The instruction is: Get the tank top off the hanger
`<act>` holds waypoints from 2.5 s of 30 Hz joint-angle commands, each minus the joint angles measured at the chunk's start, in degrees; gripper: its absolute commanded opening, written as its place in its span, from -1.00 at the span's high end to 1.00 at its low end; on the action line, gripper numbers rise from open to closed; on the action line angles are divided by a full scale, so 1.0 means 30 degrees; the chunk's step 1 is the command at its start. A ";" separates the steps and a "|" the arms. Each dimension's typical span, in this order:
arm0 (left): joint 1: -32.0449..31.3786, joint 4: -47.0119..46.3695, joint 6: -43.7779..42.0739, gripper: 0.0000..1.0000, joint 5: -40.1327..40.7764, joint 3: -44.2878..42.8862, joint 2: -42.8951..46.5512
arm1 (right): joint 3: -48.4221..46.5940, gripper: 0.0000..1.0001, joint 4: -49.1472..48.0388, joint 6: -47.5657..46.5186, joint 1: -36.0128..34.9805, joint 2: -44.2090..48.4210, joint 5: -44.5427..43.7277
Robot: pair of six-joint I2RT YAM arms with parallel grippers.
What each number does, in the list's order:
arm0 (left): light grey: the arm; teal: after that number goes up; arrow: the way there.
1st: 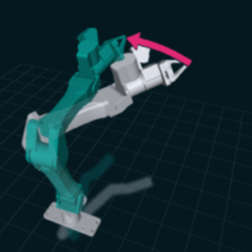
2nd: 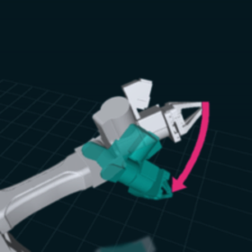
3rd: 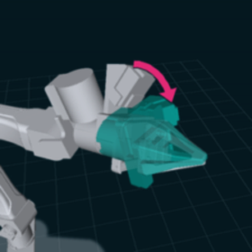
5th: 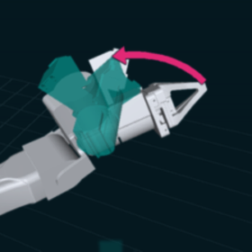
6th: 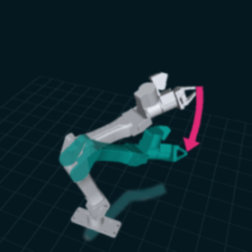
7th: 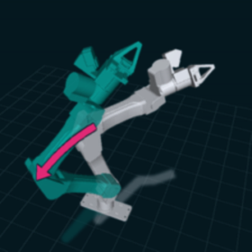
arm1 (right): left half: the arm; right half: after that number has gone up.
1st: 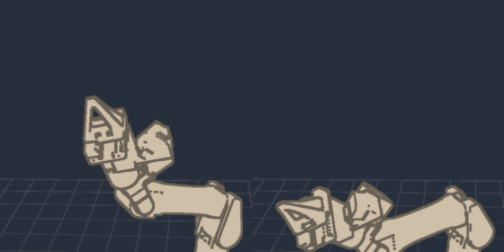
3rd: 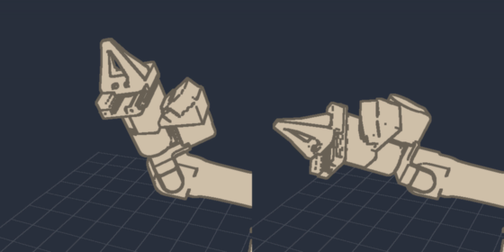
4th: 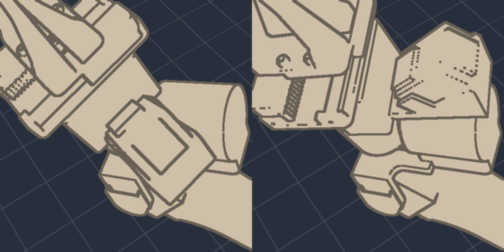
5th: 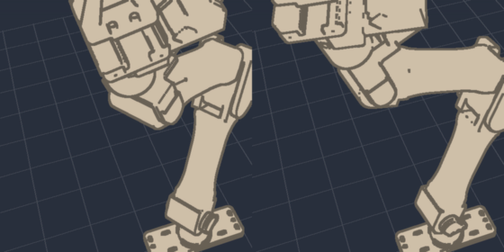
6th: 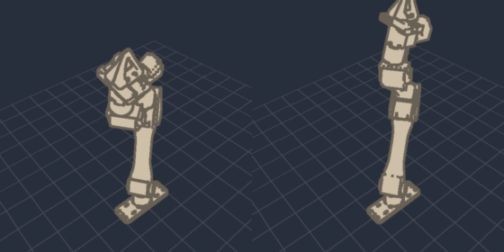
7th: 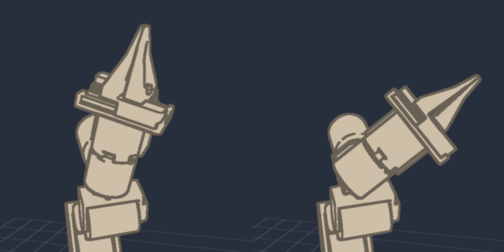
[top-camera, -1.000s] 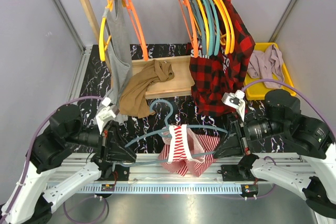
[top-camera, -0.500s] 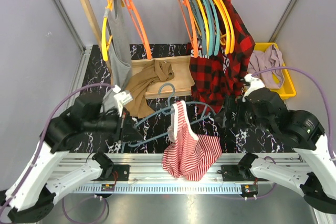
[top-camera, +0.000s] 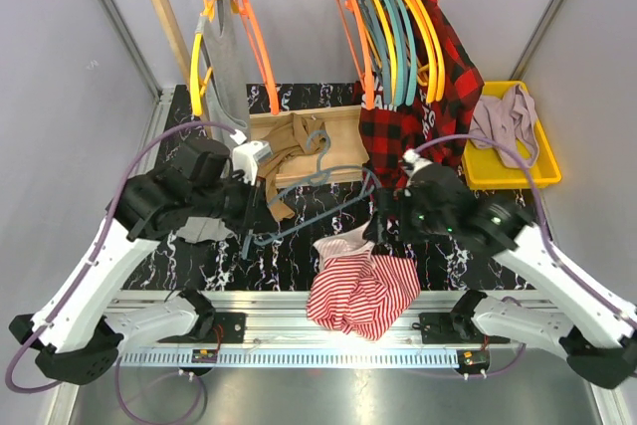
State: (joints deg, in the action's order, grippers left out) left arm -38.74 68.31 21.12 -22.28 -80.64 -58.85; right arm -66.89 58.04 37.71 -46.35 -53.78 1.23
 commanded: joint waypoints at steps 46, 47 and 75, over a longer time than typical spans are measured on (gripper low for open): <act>-0.0035 -0.1472 0.2422 1.00 0.5496 0.1392 0.4119 | 0.0886 1.00 0.2137 0.8331 1.0629 0.0330 -1.2824; -0.0035 -0.1530 0.2334 1.00 0.5291 0.1421 0.4032 | 0.0592 1.00 0.0126 0.6983 1.2124 -0.0174 -1.1586; -0.0035 -0.2027 0.2215 1.00 -0.0625 0.3263 0.5318 | -0.6715 -0.99 -0.1127 -0.2638 2.0664 -0.5786 0.1546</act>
State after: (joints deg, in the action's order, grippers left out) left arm -38.79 66.02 26.50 -17.26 -72.71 -43.94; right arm -91.79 53.12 33.41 15.44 -82.81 0.25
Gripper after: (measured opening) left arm 0.151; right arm 0.994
